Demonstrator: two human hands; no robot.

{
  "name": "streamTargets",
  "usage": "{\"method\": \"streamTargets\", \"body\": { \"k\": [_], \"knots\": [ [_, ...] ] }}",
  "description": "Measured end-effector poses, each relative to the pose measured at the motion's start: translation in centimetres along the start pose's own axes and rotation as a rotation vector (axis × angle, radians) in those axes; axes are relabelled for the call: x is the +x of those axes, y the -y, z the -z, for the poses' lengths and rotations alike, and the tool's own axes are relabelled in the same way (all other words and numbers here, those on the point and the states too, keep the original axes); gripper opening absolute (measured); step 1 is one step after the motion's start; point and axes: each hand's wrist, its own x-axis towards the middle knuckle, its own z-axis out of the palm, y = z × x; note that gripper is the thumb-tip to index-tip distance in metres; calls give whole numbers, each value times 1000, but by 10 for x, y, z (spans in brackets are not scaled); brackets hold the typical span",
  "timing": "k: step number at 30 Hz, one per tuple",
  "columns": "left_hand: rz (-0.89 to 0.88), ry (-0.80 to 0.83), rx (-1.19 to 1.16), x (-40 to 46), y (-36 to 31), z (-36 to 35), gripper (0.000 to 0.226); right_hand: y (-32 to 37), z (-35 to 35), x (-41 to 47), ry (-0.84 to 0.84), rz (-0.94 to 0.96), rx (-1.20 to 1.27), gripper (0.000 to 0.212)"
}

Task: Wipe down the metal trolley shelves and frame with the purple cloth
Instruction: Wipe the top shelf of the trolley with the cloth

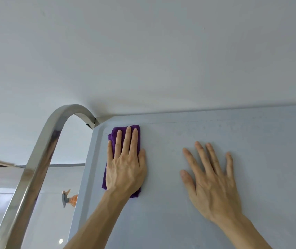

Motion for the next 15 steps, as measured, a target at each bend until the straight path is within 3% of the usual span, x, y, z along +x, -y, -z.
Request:
{"method": "streamTargets", "body": {
  "k": [12,15],
  "knots": [
    [-400,50,-28,4,-34,-4,58,1,4,2,36,-46,8,55],
    [-326,44,-56,44,-11,1,56,2,2,1,39,-46,11,55]
  ]
}}
